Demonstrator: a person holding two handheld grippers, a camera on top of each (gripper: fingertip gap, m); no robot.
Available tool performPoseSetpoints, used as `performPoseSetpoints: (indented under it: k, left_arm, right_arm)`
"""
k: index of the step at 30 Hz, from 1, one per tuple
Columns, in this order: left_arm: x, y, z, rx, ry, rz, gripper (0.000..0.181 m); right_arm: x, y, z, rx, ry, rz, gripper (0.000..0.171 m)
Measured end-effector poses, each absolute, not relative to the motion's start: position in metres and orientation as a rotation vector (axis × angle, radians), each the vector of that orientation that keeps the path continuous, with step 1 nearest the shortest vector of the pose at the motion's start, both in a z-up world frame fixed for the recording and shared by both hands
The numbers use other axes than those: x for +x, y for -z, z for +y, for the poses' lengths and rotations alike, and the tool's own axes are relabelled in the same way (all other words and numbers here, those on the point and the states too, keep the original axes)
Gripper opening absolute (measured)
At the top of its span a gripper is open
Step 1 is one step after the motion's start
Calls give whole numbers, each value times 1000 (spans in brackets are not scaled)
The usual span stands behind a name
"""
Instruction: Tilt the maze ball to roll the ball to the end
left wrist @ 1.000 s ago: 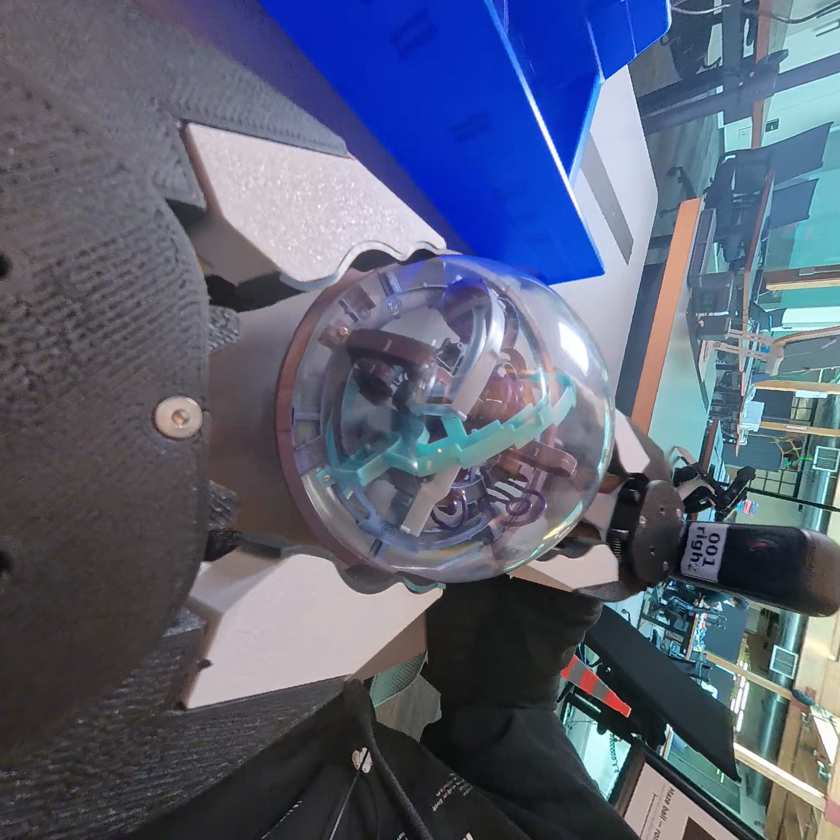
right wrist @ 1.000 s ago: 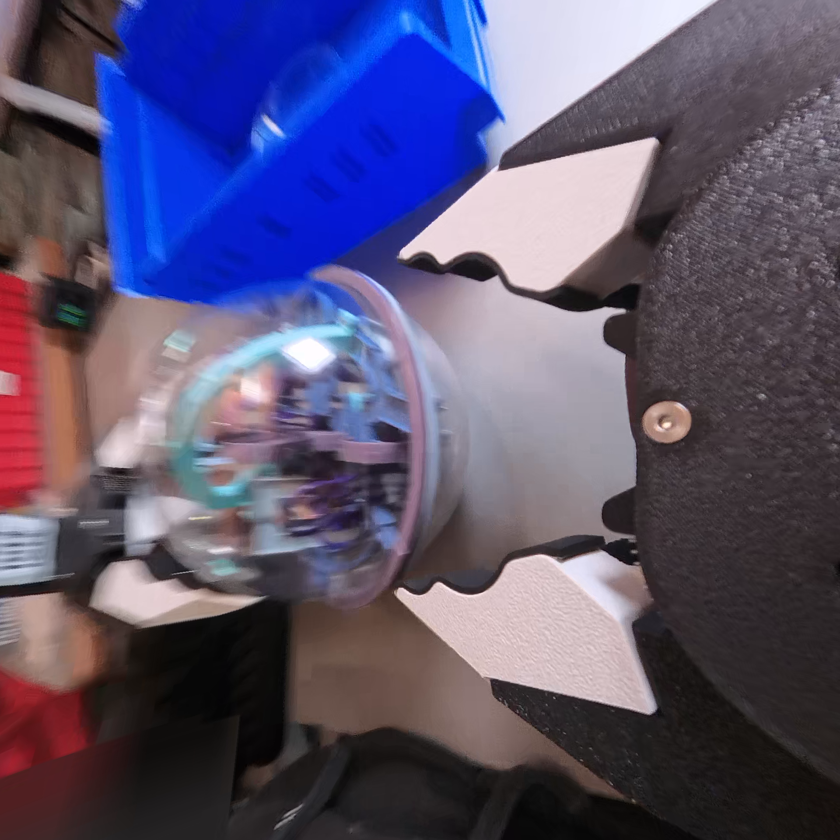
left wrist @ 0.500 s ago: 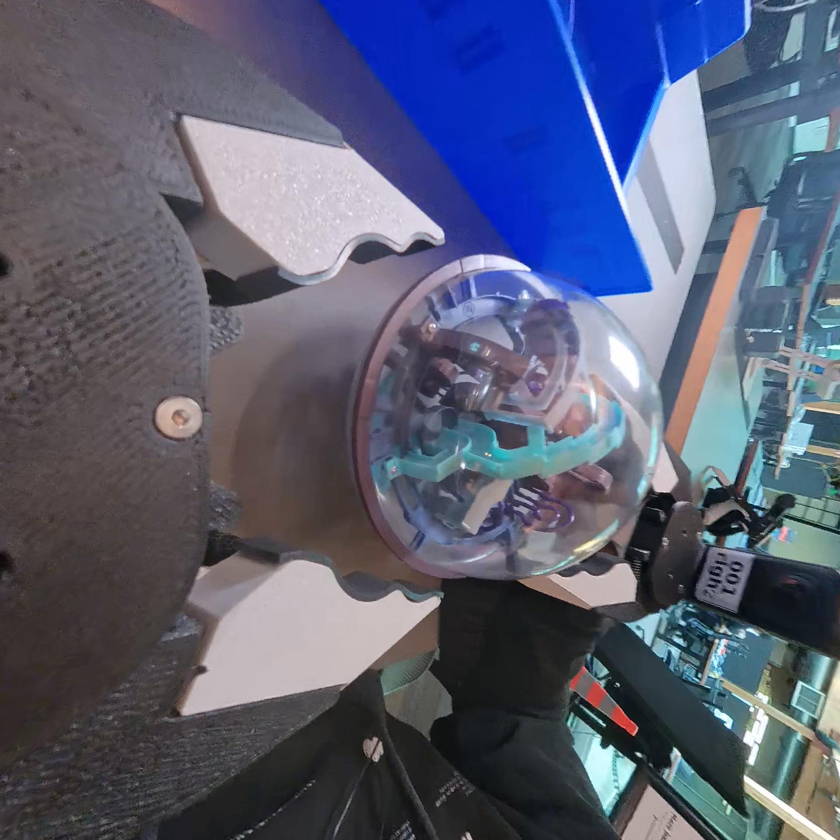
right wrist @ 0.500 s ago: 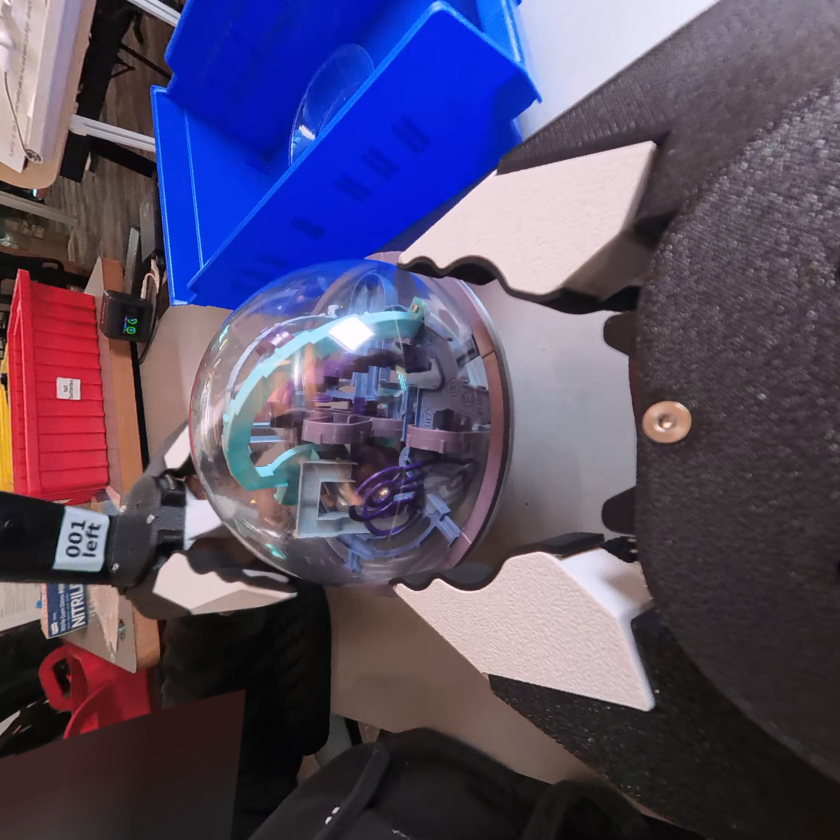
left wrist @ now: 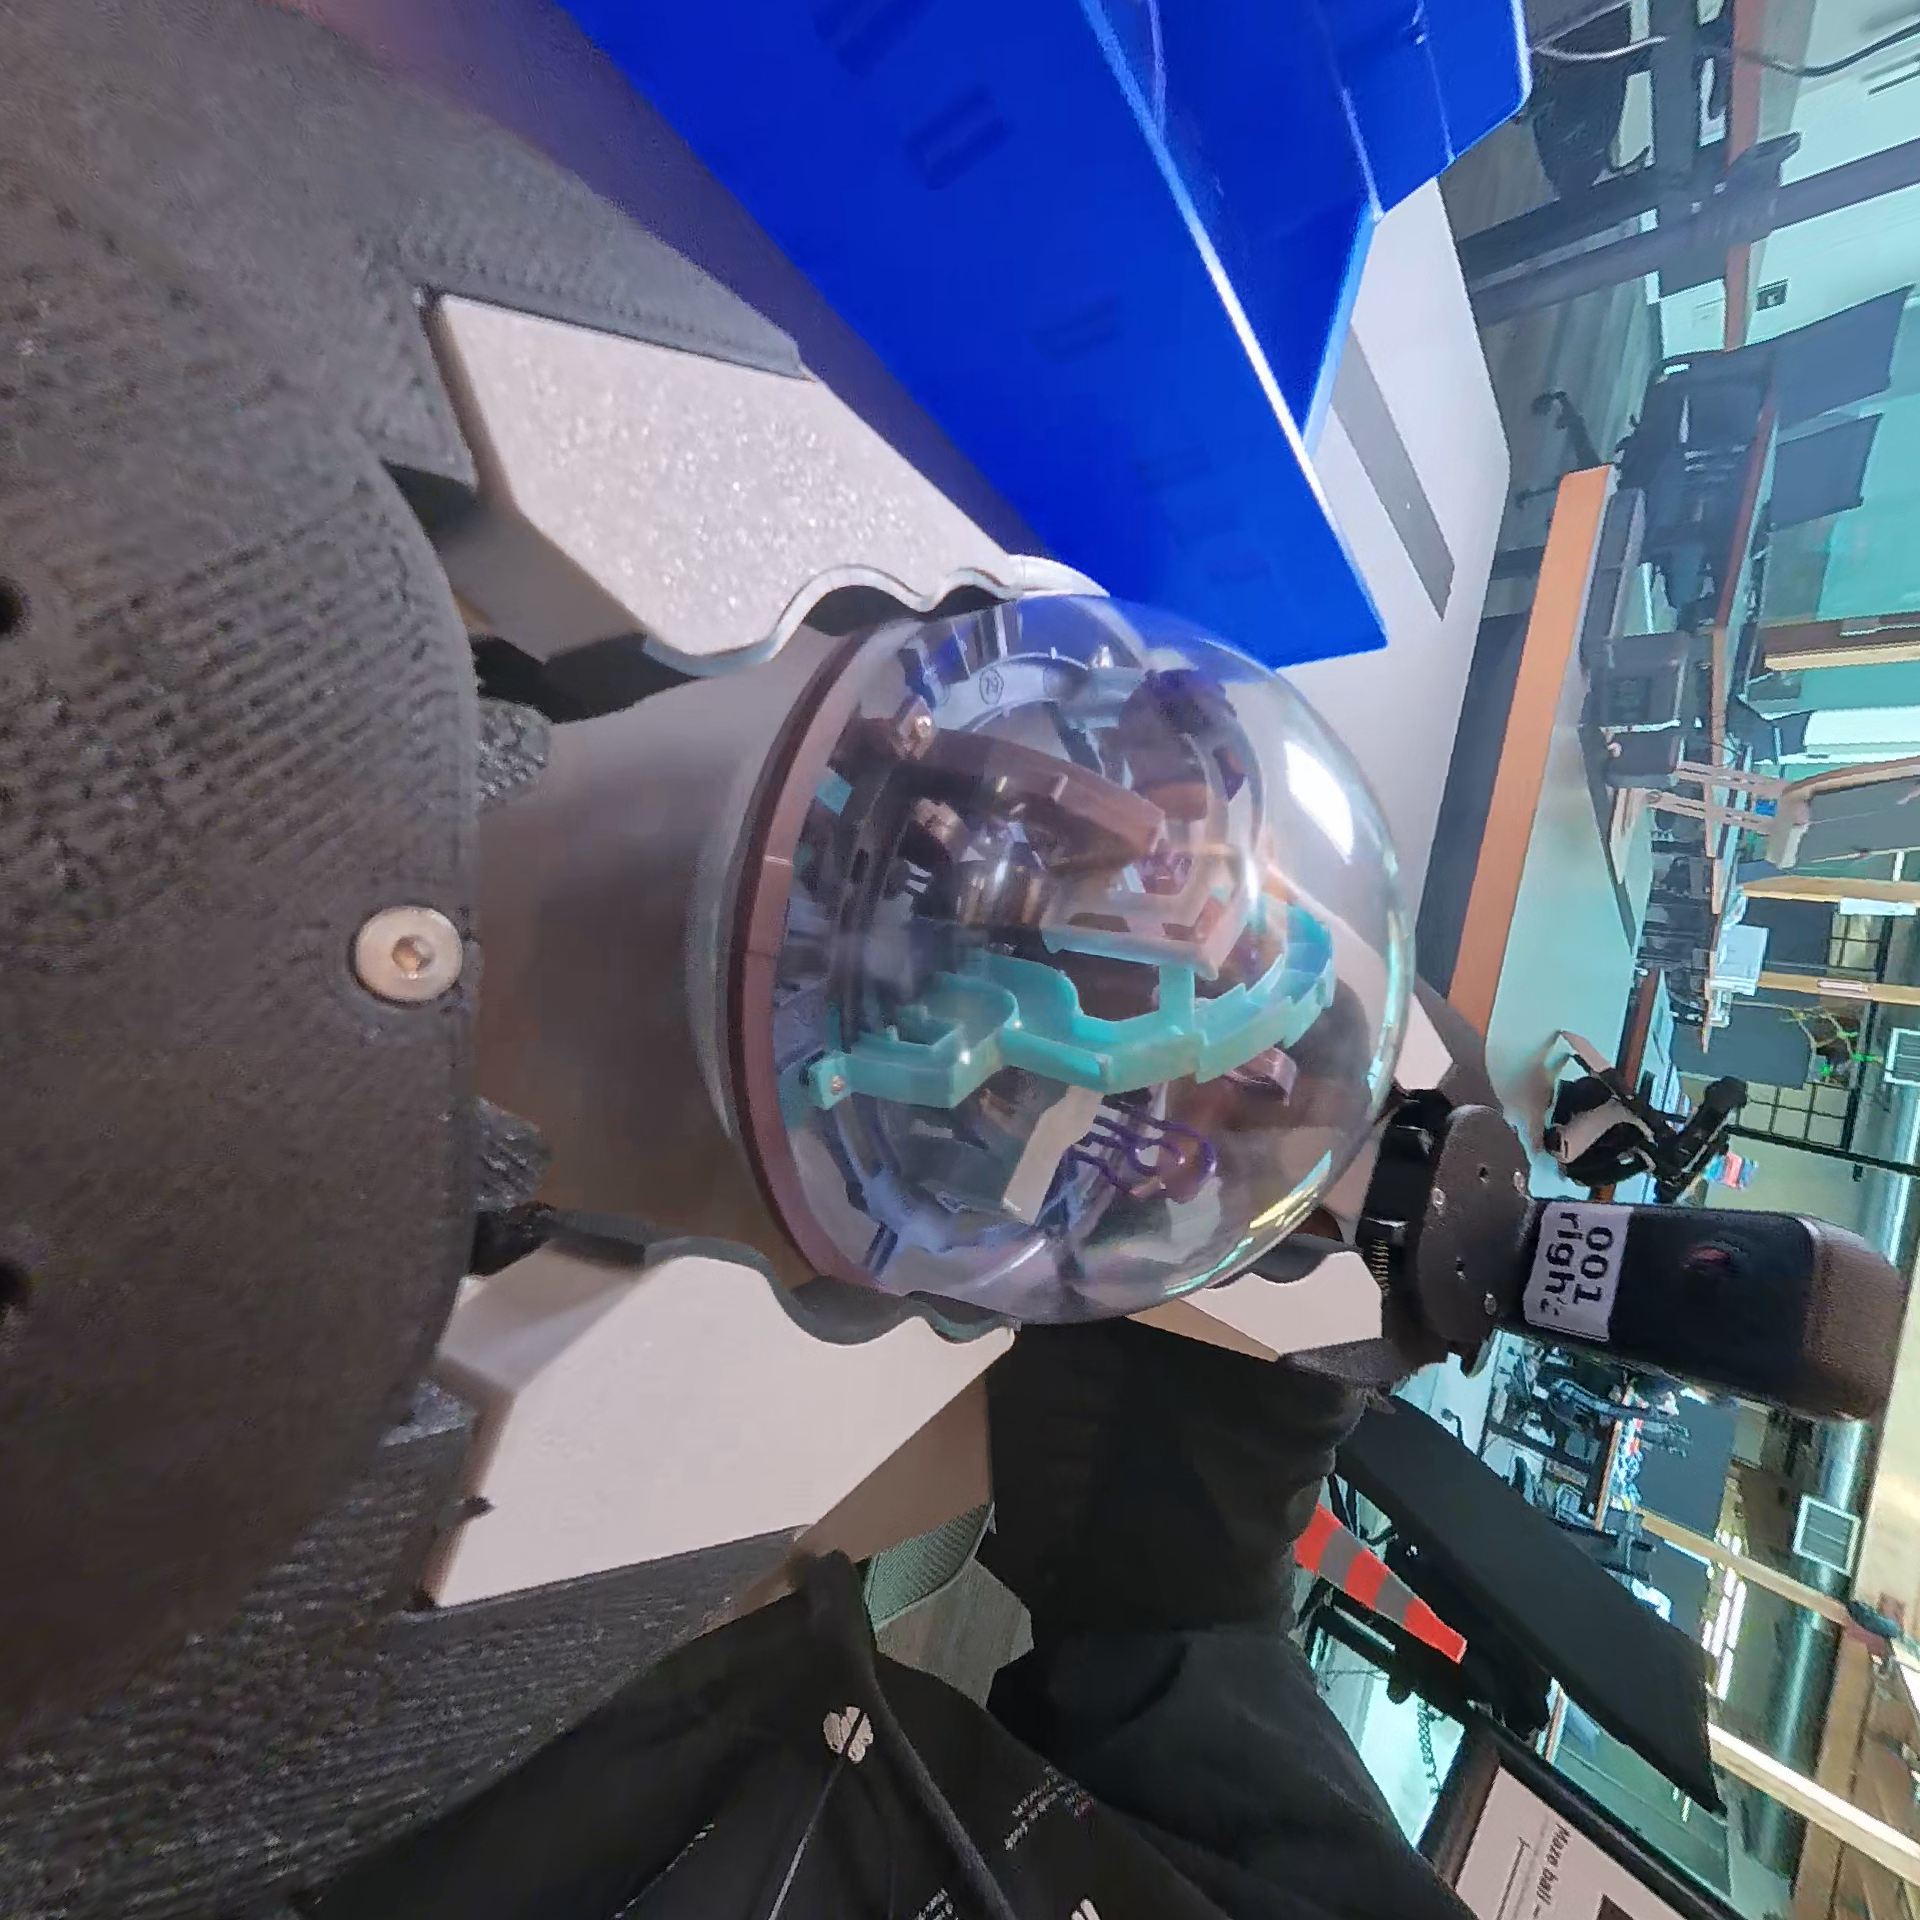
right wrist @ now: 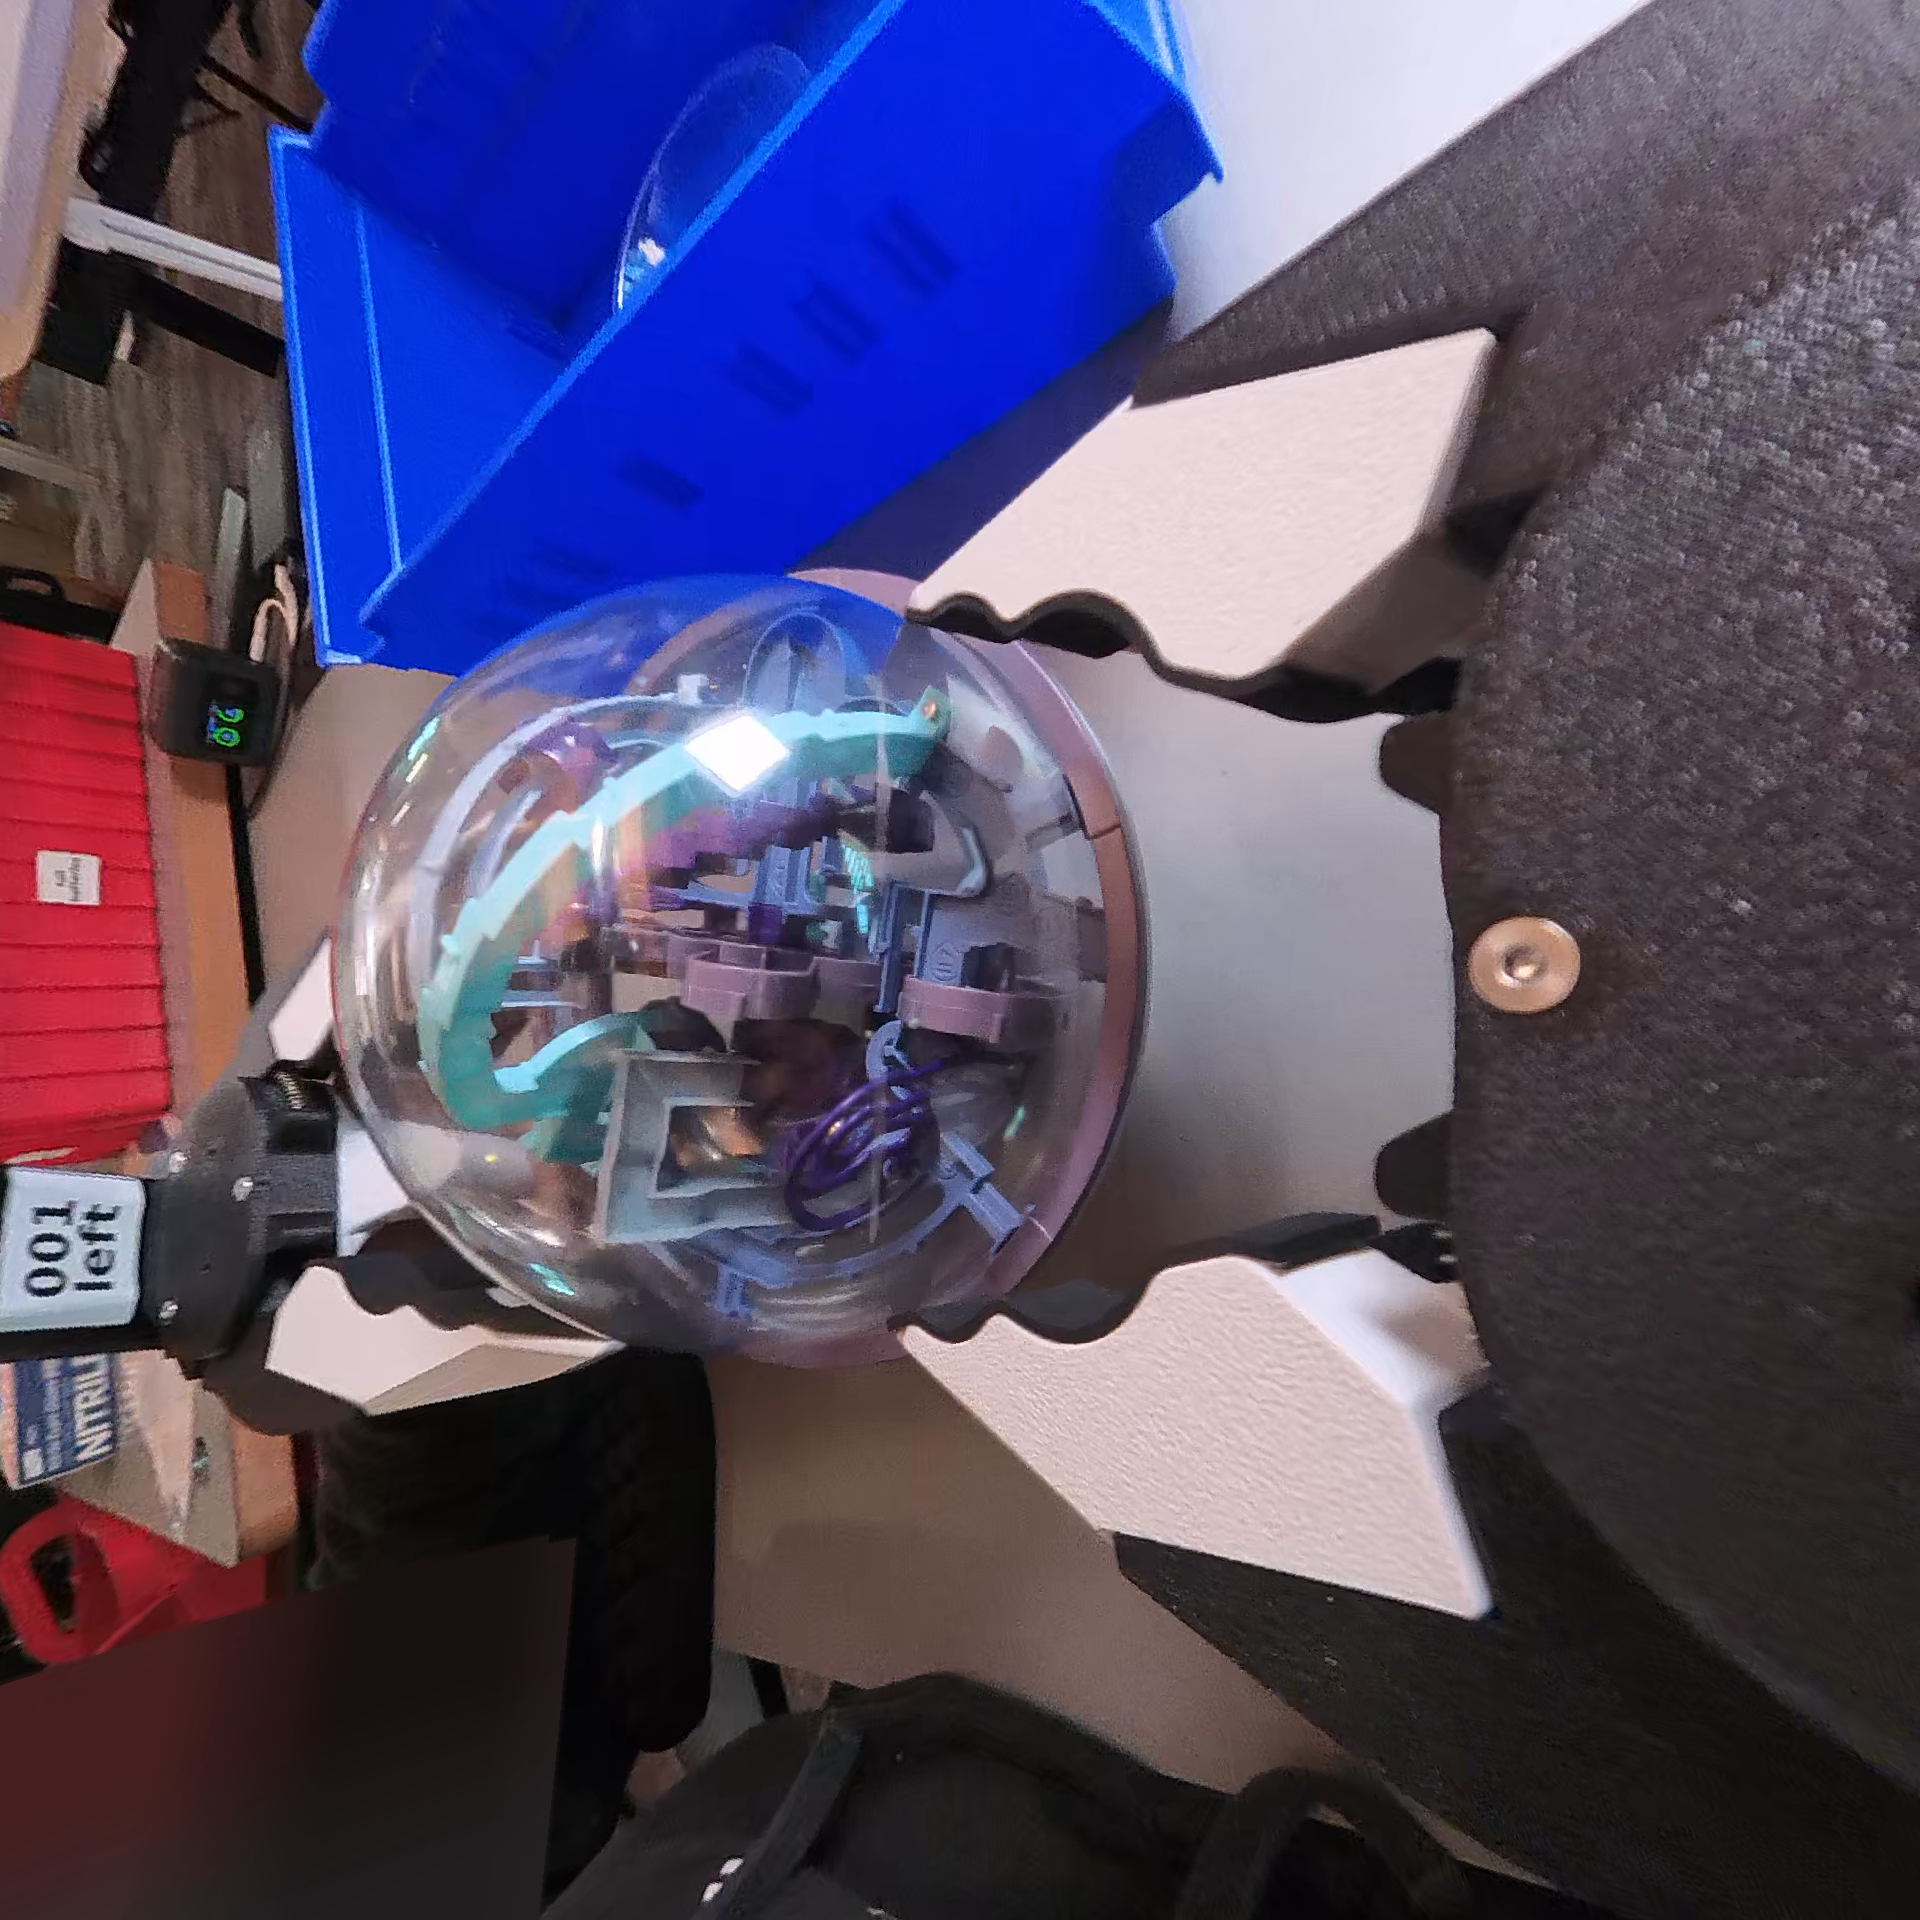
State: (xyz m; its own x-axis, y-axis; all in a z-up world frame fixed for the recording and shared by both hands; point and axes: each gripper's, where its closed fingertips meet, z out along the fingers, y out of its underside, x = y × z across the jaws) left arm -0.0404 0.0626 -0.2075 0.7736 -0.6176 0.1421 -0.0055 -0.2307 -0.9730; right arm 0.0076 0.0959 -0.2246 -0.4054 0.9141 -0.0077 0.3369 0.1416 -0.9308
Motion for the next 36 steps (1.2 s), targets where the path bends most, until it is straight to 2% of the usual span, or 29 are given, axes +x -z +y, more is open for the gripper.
performPoseSetpoints:
  k: [6, 10, 17, 19, 23, 29, 36]
  left_arm:
    - [-39, 201, 62, -1704, 606, 496, 123]
    - [-50, 189, 60, -1698, 647, 419, 133]
    - [-48, 220, 58, -1851, 874, 298, 136]
    - [-47, 221, 62, -1850, 794, 346, 130]
    - [-44, 214, 60, -1785, 677, 457, 130]
    - [-41, 209, 51, -1685, 468, 659, 126]
    - [-39, 205, 43, -1592, 289, 815, 108]
  right_arm:
    - [15, 225, 98, -1207, -1257, -1869, 119]
    - [11, 214, 101, -1222, -1305, -1794, 125]
    - [5, 221, 96, -1208, -1276, -1806, 126]
    - [5, 226, 96, -1176, -1210, -1824, 124]
    - [6, 230, 93, -1121, -1143, -1863, 124]
    - [15, 216, 89, -1118, -1337, -1835, 119]
    - [8, 213, 103, -1348, -1633, -1698, 136]
